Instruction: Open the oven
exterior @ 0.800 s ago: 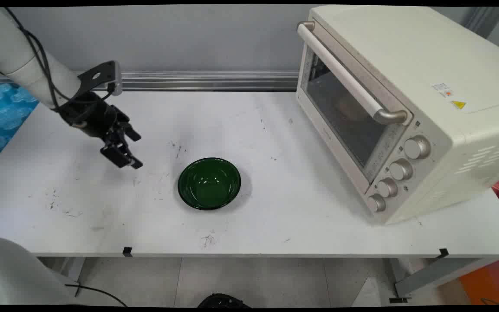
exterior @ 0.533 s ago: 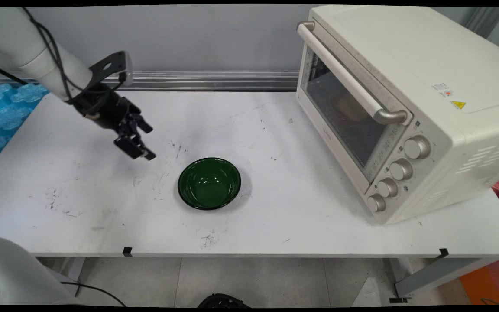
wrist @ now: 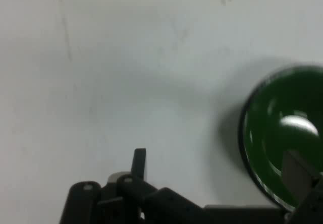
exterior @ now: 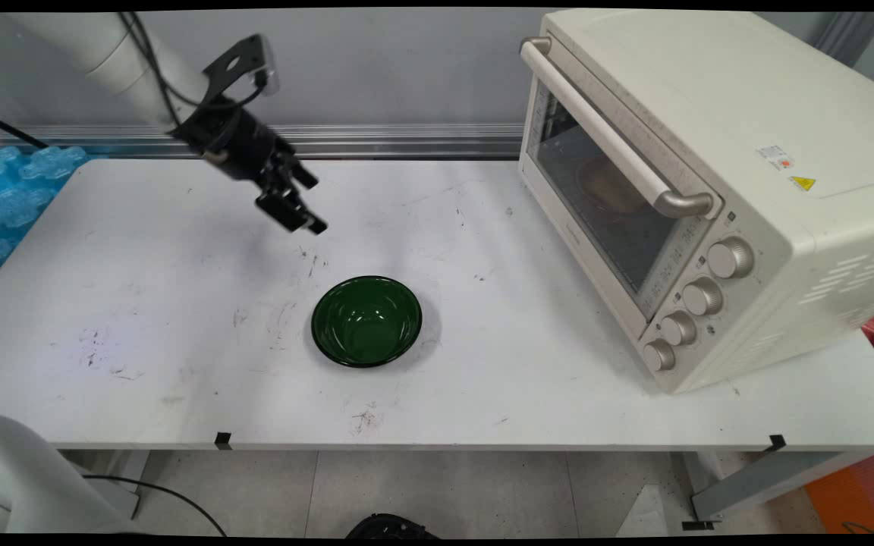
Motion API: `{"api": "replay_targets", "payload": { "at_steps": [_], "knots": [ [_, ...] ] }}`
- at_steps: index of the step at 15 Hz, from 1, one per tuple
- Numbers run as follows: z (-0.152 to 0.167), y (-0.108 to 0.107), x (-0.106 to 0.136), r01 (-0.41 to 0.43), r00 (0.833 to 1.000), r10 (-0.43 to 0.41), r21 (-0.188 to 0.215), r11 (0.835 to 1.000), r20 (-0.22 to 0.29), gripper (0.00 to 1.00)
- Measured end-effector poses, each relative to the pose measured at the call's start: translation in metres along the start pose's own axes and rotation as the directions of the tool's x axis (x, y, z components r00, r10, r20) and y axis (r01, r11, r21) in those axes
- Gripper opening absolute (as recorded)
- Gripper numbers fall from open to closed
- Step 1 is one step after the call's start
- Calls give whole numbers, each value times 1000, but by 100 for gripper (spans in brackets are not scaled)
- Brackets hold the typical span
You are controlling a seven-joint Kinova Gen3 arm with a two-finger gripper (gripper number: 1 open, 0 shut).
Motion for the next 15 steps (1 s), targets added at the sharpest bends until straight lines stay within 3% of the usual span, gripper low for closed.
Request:
{"api": "replay_targets", "payload": {
  "at_steps": [2, 3, 15],
  "knots": [
    [-1, -3, 12, -5, 1000, 5, 6, 1000, -24, 100],
    [-1, -6, 19, -8, 999, 8, 9, 1000, -40, 0],
    [-10, -23, 92, -14, 982, 18, 23, 1000, -187, 0]
  ]
}}
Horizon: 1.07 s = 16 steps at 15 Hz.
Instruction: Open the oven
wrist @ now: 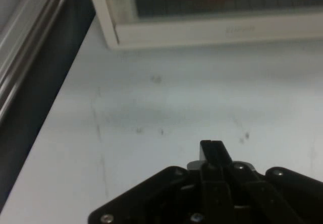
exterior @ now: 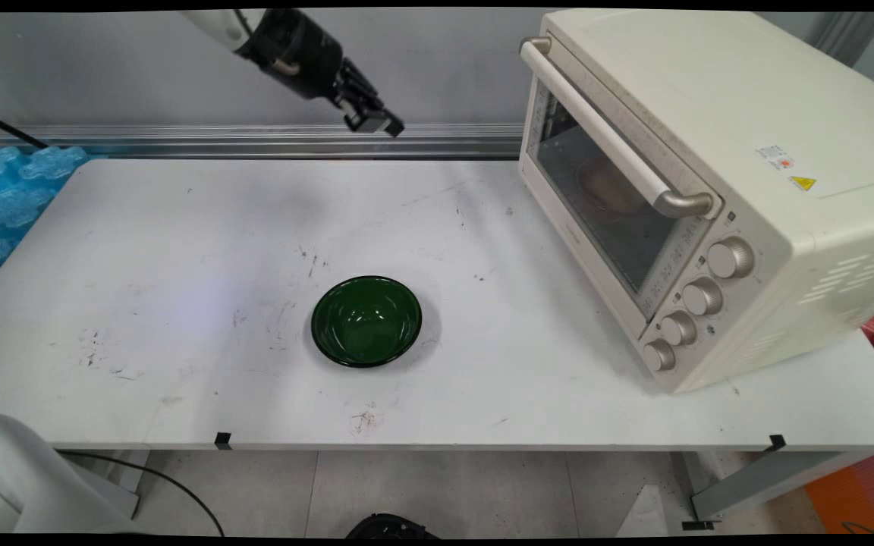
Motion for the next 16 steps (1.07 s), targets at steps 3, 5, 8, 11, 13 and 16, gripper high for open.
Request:
{"api": "replay_targets", "payload": {
  "at_steps": [3, 5, 8, 11, 13, 16],
  "knots": [
    [1, -2, 18, -3, 1000, 2, -8, 1000, -30, 0],
    [2, -3, 29, -5, 999, 5, -11, 1000, -46, 0],
    [4, -3, 48, -3, 997, 2, -17, 1000, -71, 0],
    [6, -2, 66, -1, 996, -1, -23, 1000, -88, 0],
    [8, -2, 77, -4, 995, 1, -27, 1000, -98, 0],
    [11, -2, 93, -8, 994, 5, -29, 1000, -109, 0]
  ]
}}
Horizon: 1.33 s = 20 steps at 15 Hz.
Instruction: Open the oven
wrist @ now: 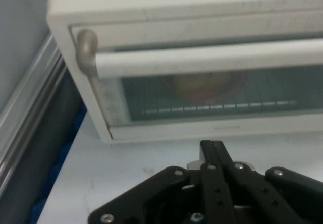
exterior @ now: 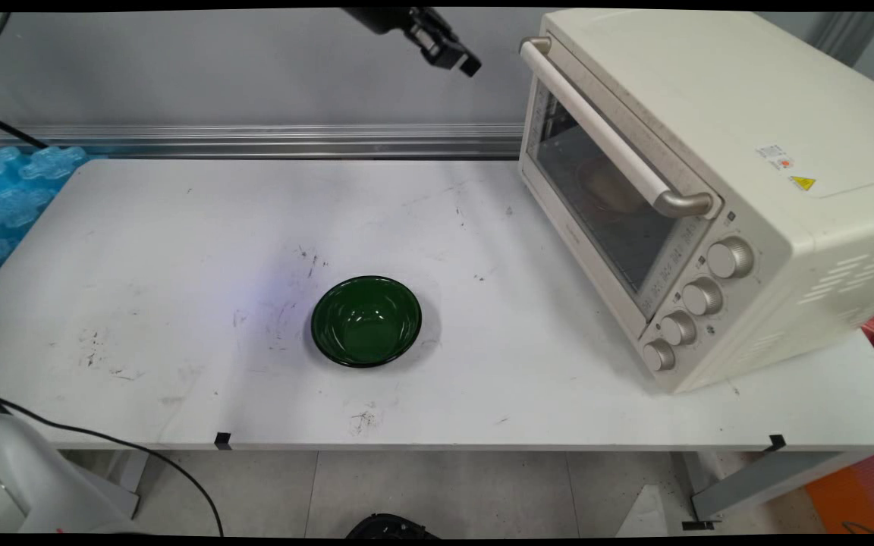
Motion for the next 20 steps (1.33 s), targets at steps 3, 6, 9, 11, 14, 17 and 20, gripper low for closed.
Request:
{"api": "replay_targets", "payload": {
  "at_steps": [3, 6, 9, 11, 14, 17, 20],
  "knots": [
    [6, 0, 17, -4, 1000, 4, -3, 1000, -10, 0],
    [13, 1, 34, -12, 1000, 12, -9, 1000, -24, 0],
    [22, 2, 49, -15, 999, 14, -14, 1000, -39, 0],
    [28, 4, 57, -14, 999, 13, -19, 1000, -45, 0],
    [40, 7, 65, -18, 999, 17, -31, 999, -47, 0],
    [49, 10, 69, -22, 999, 20, -38, 999, -47, 0],
    [58, 11, 73, -22, 999, 20, -42, 999, -47, 0]
  ]
}}
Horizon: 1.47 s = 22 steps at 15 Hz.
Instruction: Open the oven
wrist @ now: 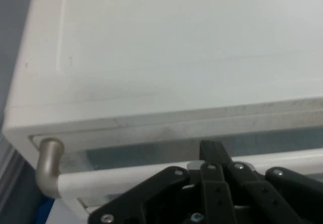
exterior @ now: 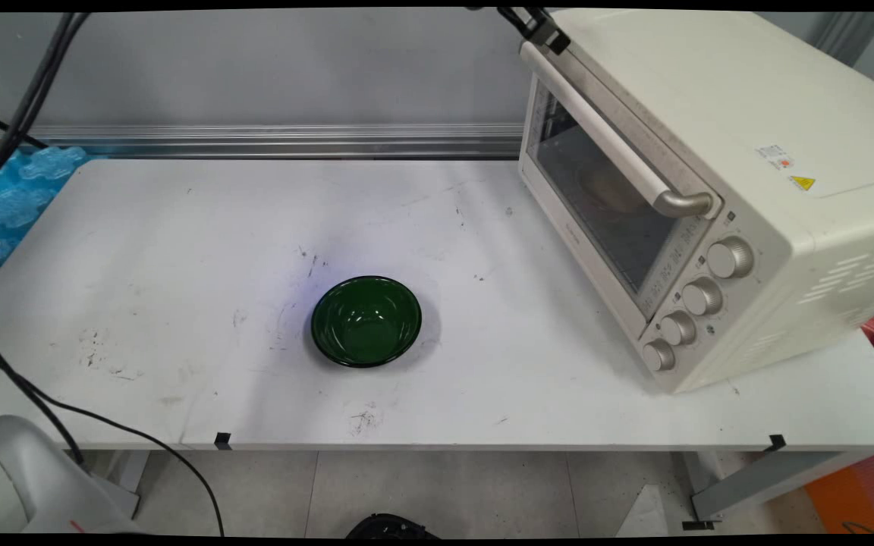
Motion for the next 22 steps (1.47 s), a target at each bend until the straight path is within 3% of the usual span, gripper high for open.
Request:
{"api": "replay_targets", "payload": {
  "at_steps": [22],
  "knots": [
    [63, 2, -4, -23, 1000, 23, -24, 999, 11, 0]
  ]
}}
